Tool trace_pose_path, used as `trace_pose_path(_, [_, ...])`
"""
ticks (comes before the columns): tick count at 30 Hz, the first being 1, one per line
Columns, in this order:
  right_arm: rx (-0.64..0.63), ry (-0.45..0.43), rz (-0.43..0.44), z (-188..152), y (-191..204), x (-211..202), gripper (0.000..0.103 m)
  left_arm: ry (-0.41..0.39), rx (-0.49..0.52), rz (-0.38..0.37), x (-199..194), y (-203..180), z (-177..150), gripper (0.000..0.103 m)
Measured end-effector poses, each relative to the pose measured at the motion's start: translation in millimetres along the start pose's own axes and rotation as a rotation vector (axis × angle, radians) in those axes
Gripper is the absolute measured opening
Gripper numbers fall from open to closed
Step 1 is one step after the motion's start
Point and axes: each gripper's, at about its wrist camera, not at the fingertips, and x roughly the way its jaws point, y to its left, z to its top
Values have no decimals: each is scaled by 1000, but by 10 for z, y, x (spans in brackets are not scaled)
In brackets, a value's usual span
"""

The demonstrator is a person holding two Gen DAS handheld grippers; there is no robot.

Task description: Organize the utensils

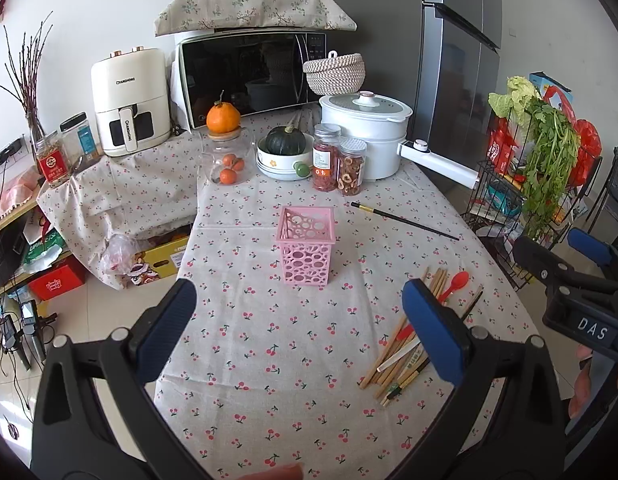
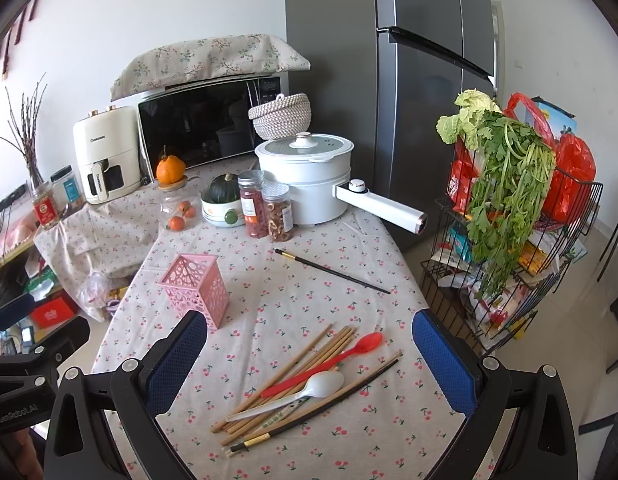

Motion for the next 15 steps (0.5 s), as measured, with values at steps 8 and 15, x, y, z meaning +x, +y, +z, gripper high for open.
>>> trace_pose_path(8, [0,0,-1,-21,20,-1,103,1,0,0,-7,-8,-6,102])
trace_pose_path(15, [1,1,0,-20,19,4,103,3,1,-1,-3,-8,-1,102])
